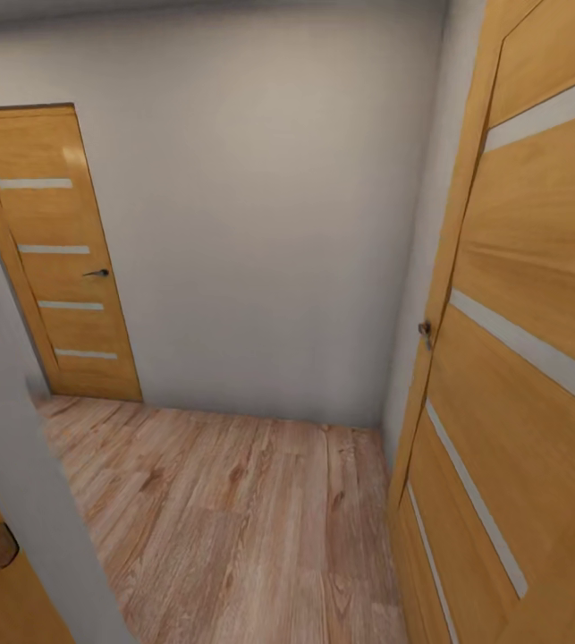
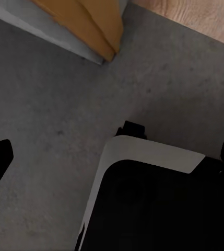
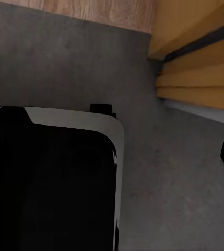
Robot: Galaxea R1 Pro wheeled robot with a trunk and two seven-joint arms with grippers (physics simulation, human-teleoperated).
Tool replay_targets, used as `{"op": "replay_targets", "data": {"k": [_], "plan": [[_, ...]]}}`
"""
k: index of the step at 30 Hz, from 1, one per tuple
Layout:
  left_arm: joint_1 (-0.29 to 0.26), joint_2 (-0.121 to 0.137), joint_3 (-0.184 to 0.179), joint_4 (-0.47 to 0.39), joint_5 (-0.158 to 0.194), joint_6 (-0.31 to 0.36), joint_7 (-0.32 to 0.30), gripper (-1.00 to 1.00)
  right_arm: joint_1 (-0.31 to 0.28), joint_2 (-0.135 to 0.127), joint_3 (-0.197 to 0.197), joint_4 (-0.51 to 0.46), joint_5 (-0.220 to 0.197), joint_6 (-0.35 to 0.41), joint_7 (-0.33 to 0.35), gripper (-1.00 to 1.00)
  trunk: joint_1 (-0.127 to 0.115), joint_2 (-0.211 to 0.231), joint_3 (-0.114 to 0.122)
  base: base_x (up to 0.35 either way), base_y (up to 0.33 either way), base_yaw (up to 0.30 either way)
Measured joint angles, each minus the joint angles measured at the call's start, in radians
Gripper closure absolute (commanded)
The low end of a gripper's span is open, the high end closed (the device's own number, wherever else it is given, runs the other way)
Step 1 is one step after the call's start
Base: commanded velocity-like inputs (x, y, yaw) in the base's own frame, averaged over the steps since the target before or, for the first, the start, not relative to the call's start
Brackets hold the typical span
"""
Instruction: Move the two storage containers from the living room to the garage. In the garage, place one container on the floor and stack the other container on top of it (either order is fine).
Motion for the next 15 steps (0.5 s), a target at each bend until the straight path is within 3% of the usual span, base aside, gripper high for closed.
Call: {"op": "replay_targets", "data": {"k": [15], "plan": [[0.0,0.0,0.0,0.0,0.0,0.0,0.0,-1.0,0.0,0.0,0.0,0.0,0.0,0.0,0.0,-1.0,0.0,0.0,0.0,0.322,0.0,0.0]]}}
